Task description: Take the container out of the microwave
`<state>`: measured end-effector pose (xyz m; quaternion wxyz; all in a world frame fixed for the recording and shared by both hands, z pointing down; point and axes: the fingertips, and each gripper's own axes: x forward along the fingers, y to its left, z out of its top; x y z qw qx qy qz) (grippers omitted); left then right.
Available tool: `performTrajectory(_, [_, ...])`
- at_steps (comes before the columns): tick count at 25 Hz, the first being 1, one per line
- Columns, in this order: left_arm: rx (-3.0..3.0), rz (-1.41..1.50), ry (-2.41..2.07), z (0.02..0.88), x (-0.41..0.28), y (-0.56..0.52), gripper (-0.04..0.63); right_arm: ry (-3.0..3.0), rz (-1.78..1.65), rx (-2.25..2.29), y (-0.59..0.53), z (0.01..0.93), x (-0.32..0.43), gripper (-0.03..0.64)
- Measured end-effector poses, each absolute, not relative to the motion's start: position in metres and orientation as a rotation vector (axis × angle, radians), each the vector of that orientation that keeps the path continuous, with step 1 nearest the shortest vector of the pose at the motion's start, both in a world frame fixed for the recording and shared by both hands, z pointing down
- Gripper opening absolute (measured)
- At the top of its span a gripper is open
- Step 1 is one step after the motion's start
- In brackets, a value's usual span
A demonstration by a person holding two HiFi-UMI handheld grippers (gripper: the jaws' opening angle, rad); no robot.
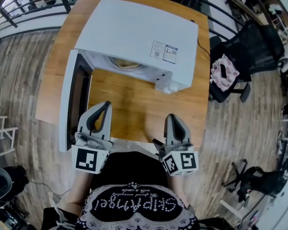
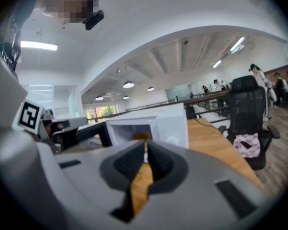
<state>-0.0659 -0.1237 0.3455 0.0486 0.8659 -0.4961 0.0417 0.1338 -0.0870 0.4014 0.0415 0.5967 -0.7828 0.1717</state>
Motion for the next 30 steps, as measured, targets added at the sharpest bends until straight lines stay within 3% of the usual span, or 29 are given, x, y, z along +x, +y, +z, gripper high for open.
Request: performTrajectory(30, [2.691,0.196,-1.476,0.348,-0.066,-0.131,0.031,-2.392,0.486,1.832,-0.088,0.397,0.130,0.040])
